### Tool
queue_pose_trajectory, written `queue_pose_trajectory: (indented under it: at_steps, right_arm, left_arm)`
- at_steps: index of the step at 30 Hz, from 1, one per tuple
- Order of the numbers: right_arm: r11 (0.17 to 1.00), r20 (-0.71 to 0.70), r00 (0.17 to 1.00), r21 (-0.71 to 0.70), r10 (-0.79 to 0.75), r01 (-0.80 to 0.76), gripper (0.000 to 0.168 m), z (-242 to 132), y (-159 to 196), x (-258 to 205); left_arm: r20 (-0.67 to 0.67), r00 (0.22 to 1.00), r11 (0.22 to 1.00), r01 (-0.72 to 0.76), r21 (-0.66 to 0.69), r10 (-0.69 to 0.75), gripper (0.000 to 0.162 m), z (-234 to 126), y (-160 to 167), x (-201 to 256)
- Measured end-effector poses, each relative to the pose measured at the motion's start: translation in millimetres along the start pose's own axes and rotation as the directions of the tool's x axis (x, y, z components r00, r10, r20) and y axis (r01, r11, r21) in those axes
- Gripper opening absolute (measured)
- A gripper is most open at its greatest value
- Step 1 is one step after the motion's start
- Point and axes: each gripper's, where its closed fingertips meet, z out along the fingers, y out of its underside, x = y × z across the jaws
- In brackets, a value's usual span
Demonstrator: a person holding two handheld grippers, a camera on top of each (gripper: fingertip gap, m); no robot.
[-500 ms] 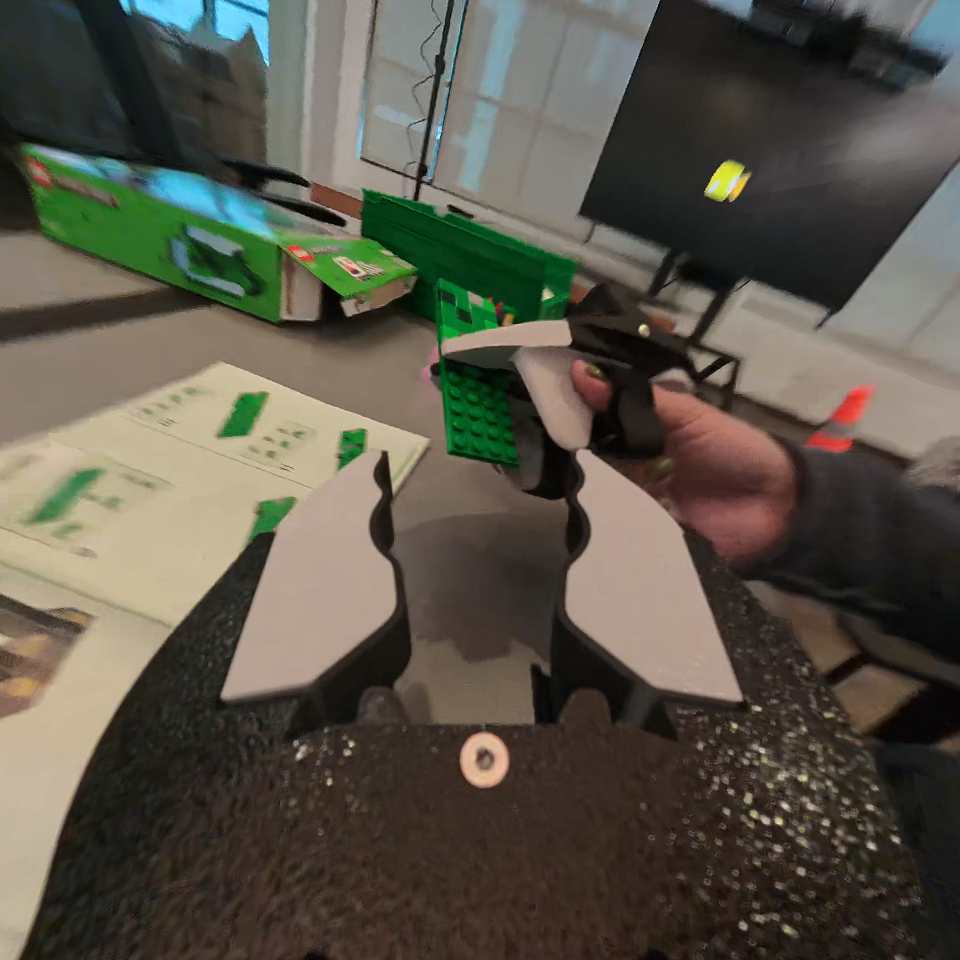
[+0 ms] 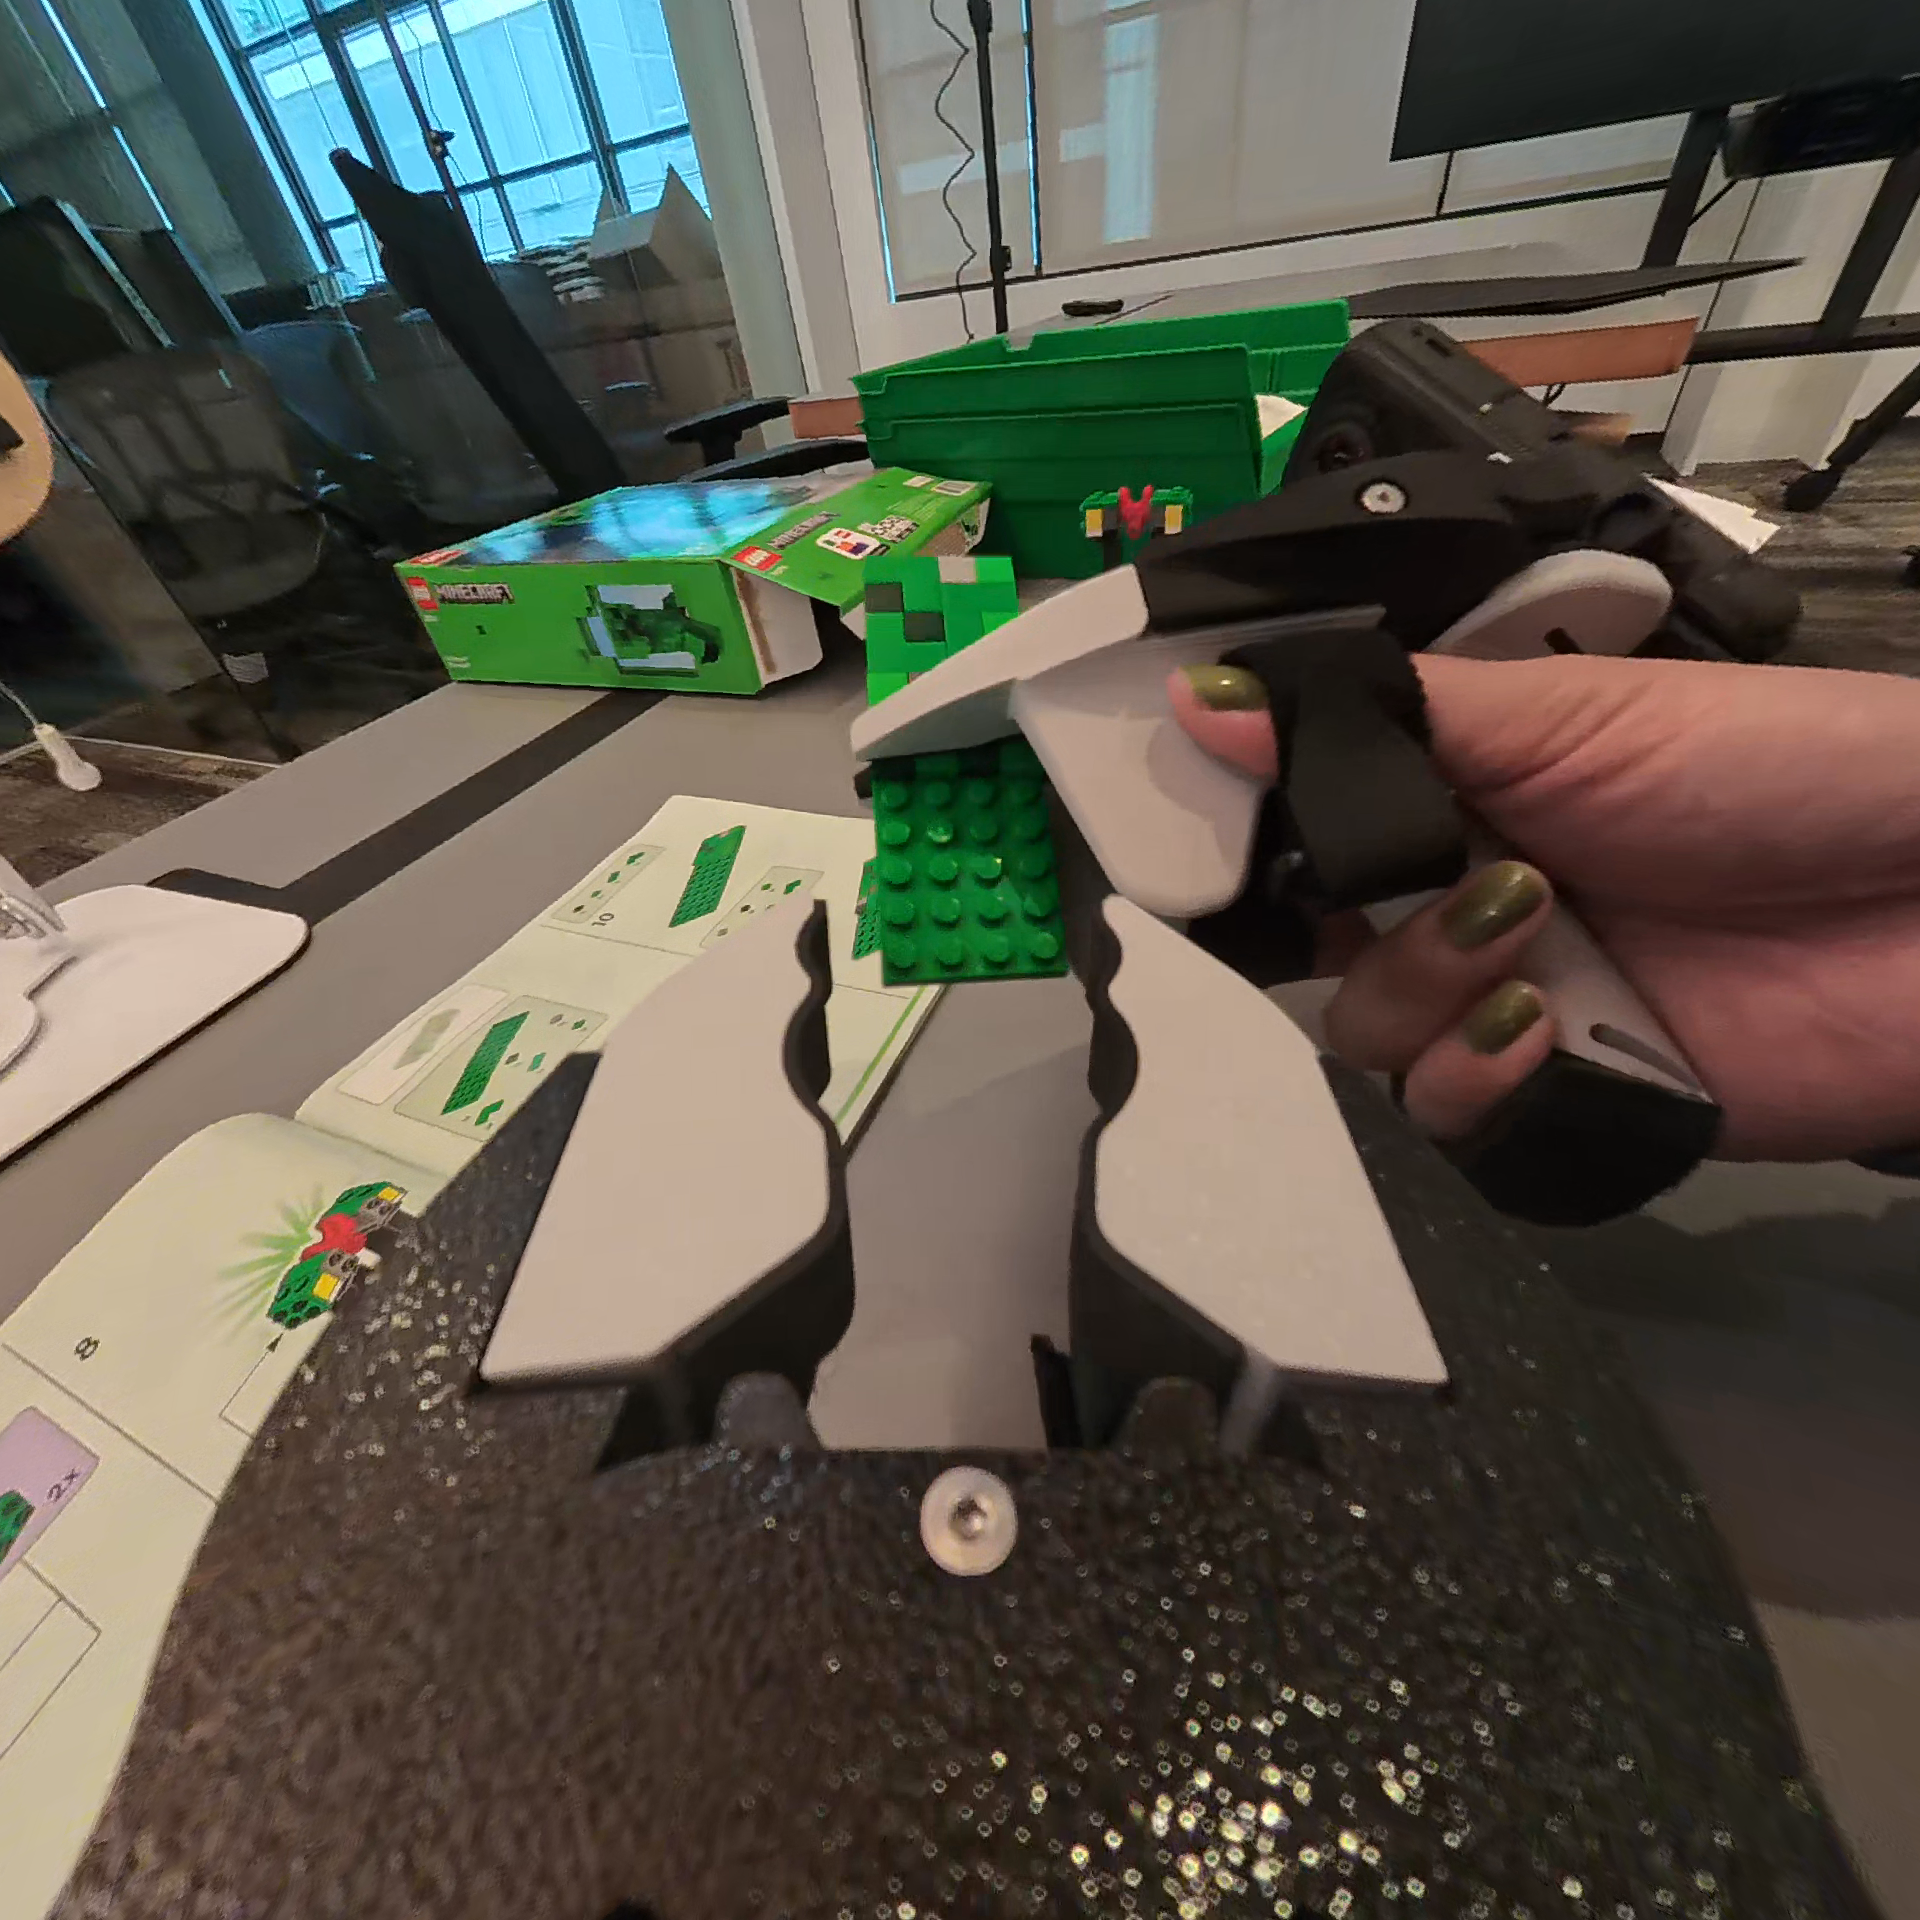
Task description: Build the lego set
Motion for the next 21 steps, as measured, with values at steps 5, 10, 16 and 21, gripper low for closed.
queue_pose_trajectory:
  at_steps: [5,10,16,21]
  right_arm:
    - [1.0,0.018,1.0,-0.008,0.022,-0.022,0.006,1,3,-3]
    - [0.999,0.115,0.993,-0.003,-0.036,0.037,0.018,-4,-1,-15]
    - [0.919,-0.043,0.931,0.153,-0.362,0.364,0.046,-42,-40,-2]
    - [0.663,-0.387,0.66,0.149,-0.644,0.734,0.044,-86,-91,27]
  left_arm:
    - [0.018,0.997,0.997,-0.078,-0.002,0.078,0.034,-1,0,2]
    - [0.024,0.997,0.997,-0.08,0.014,0.08,0.034,-3,-4,1]
    - [0.009,0.999,0.999,-0.05,-0.016,0.05,0.033,-1,3,0]
    - [-0.089,0.996,0.998,0.003,-0.056,-0.008,0.033,1,10,11]
